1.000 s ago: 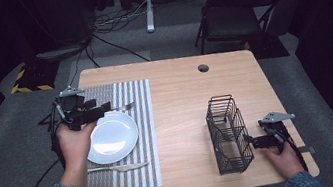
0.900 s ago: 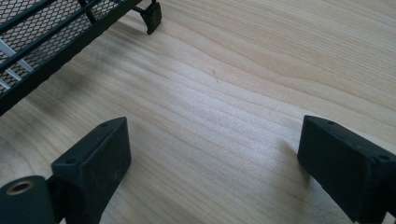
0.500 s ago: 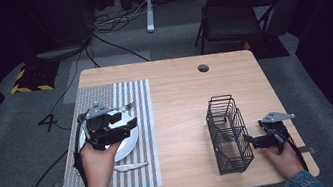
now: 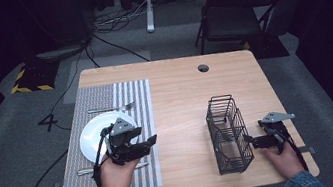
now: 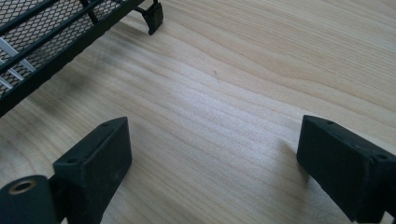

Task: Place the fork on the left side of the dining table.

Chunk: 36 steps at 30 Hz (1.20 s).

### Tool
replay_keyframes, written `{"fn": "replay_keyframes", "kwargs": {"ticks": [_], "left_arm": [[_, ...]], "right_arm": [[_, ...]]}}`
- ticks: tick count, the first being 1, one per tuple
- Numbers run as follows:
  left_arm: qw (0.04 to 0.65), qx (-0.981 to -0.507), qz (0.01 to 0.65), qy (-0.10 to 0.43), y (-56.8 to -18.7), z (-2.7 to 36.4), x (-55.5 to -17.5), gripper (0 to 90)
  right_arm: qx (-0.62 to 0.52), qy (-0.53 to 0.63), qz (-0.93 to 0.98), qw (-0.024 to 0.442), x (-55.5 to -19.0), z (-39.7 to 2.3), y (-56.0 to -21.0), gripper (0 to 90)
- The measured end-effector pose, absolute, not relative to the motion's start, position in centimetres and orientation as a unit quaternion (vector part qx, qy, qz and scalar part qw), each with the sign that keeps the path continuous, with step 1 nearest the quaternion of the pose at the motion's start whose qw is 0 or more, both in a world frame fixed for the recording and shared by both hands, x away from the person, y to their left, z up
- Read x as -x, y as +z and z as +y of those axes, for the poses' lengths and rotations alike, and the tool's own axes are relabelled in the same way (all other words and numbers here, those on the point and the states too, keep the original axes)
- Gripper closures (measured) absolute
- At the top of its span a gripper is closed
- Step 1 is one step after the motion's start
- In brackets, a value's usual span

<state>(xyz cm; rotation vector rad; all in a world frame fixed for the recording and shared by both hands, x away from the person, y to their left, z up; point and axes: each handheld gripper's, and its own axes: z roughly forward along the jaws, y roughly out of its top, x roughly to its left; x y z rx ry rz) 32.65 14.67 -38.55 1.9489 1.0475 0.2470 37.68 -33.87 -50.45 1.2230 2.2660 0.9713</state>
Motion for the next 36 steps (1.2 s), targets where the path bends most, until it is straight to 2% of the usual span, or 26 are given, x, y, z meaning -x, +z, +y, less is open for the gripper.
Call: {"fn": "replay_keyframes", "kwargs": {"ticks": [9, 12, 19, 36], "left_arm": [[0.433, -0.794, 0.418, 0.083, -41.4, 13.2, -32.1, 38.6], [0.401, -0.811, 0.418, 0.08, -42.9, 12.1, -32.0, 38.5], [0.373, -0.83, 0.41, 0.069, -44.8, 10.8, -32.1, 38.6], [0.348, -0.862, 0.351, 0.114, -48.2, 5.6, -30.2, 39.6]], "right_arm": [[-0.435, 0.347, 0.808, 0.193, -37.7, -33.9, -50.4, 11.0], [-0.431, 0.35, 0.809, 0.192, -37.6, -33.9, -50.4, 12.9], [-0.43, 0.35, 0.81, 0.192, -37.6, -33.9, -50.4, 13.6], [-0.428, 0.351, 0.81, 0.191, -37.5, -33.9, -50.4, 14.3]]}}
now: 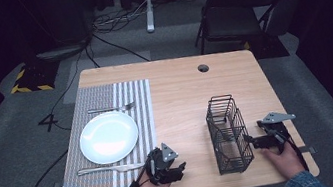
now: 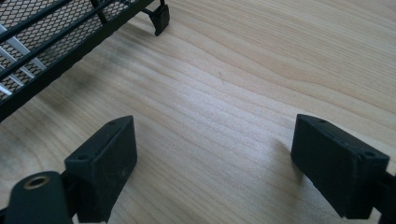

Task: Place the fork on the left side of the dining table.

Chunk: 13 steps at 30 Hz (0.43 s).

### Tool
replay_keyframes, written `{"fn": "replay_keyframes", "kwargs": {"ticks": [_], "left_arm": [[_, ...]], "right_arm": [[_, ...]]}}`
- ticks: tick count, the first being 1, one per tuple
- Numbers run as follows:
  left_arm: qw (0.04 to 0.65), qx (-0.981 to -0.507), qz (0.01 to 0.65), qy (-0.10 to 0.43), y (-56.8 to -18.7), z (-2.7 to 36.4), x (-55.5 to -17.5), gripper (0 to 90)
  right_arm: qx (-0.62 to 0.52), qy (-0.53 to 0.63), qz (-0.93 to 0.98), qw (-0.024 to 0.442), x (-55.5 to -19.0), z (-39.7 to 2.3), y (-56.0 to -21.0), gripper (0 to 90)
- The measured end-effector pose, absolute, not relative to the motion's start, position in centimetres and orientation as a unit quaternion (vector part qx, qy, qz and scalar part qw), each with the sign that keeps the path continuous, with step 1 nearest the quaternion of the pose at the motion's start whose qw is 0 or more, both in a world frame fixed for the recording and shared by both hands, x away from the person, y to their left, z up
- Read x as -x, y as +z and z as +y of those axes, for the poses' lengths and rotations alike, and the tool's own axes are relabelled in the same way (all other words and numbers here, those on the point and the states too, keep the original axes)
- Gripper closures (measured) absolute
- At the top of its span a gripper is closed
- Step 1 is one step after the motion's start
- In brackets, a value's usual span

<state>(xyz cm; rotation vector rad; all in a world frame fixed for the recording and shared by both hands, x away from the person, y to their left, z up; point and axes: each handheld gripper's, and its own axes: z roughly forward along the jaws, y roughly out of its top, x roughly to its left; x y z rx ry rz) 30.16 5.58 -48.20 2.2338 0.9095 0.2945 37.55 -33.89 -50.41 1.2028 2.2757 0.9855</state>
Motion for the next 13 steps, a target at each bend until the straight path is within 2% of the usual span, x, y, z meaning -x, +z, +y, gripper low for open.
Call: {"fn": "replay_keyframes", "kwargs": {"ticks": [7, 13], "left_arm": [[0.329, -0.873, 0.342, 0.115, -49.4, 4.1, -29.9, 39.1], [0.356, -0.865, 0.331, 0.123, -50.1, 4.0, -29.6, 36.6]], "right_arm": [[-0.428, 0.351, 0.81, 0.192, -37.6, -33.9, -50.4, 14.3], [-0.431, 0.35, 0.809, 0.194, -37.4, -33.9, -50.4, 14.3]]}}
